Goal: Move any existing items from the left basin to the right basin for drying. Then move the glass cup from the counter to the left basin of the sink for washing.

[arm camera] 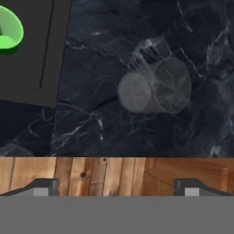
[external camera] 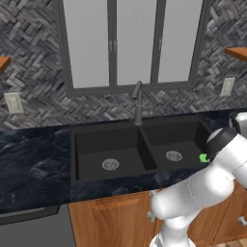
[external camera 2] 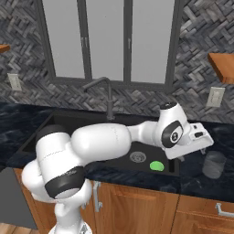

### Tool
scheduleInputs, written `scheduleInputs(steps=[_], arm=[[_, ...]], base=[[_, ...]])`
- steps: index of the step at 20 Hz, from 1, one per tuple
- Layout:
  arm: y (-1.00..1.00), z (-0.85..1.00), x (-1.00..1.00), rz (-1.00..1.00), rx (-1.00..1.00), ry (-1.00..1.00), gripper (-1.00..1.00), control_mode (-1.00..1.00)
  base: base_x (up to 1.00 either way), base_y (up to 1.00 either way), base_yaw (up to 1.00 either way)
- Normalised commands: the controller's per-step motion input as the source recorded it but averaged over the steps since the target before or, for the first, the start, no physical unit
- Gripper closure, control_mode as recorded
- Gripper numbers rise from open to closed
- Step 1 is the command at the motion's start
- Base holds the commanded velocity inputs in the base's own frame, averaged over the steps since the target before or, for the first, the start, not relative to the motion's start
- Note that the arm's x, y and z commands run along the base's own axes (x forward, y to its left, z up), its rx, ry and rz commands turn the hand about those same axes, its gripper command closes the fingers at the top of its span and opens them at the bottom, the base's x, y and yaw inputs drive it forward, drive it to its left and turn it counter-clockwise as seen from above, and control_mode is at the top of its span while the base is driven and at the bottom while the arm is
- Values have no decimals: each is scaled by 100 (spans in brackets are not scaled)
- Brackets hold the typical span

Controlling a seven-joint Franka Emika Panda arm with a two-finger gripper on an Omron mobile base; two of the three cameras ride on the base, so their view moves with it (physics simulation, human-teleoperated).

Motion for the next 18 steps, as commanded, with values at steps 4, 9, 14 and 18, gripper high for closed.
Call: scheduleInputs(steps=[4,9,14,18], arm=[[-5,-7,21,9,0,0,-100,-100],[-16,-11,12,9,0,0,-100,-100],[-20,-7,13,7,0,0,-100,-100],[-14,-3,15,1,0,0,-100,-100]], base=[[0,0,0],[0,0,0],[0,0,0],[0,0,0]])
